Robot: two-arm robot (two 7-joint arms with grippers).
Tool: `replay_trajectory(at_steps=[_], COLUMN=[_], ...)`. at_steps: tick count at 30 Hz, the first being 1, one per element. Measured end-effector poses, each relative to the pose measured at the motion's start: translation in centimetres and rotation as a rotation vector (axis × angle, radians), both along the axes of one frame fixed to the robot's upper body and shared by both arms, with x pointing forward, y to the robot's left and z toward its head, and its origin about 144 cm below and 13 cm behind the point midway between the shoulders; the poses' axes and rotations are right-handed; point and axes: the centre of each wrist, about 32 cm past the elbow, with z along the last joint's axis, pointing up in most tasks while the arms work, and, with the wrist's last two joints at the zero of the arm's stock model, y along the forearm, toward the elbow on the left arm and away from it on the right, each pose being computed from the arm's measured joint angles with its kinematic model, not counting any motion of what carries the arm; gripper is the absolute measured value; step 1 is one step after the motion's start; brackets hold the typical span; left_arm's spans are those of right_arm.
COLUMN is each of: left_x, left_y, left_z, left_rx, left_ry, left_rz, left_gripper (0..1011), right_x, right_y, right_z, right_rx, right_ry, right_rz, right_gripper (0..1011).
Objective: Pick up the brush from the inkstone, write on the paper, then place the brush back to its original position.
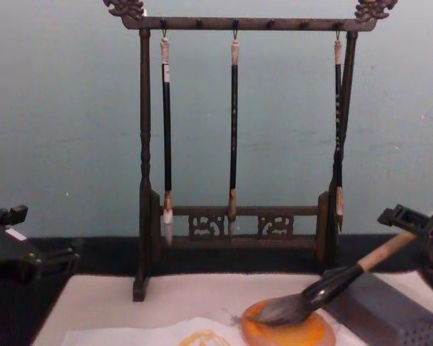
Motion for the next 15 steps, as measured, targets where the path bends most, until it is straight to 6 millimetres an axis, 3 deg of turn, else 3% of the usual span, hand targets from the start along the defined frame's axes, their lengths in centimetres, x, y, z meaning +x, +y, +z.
replay_trajectory(at_steps=[8, 15], left_x=[0.00, 0.00], left_y=[0.00, 0.00], left_z=[0.00, 0.00], left_rx=[0.000, 0.000], left_ry=[0.000, 0.000], left_rz=[0.000, 0.000], left_gripper=[1001, 1001], right_x=[-0.01, -0.02], right_y=[0.01, 0.00], right_z=[0.00, 0.00], right_rx=[0.001, 0.001], right_ry=[0.000, 0.000], right_rz=[0.000, 0.001], right_gripper=[762, 531])
